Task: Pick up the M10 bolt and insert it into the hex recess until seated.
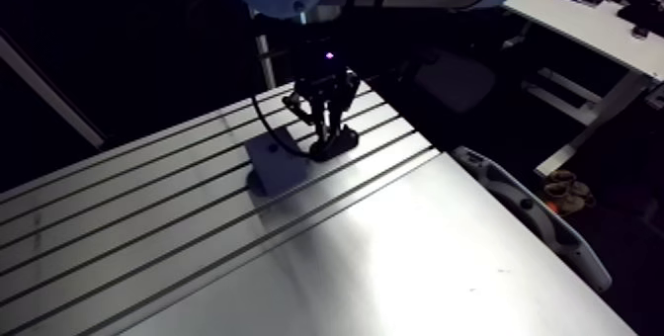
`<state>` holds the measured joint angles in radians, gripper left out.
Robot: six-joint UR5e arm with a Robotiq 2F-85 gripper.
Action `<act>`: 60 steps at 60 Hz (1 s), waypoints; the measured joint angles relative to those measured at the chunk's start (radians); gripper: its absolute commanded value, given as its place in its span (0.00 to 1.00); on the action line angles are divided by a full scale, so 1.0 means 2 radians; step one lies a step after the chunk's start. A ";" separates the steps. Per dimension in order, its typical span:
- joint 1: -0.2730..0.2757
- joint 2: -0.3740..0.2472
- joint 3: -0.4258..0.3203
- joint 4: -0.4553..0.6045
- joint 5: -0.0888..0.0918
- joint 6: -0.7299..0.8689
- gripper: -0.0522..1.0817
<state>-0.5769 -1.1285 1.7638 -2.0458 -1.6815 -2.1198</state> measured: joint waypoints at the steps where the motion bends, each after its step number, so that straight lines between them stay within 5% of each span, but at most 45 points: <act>1: 0.000 0.000 0.000 0.000 0.000 0.000 0.70; 60: 0.015 -0.057 -0.032 0.048 0.006 -0.013 0.83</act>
<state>-0.5460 -1.2417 1.6995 -1.9504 -1.6703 -2.1452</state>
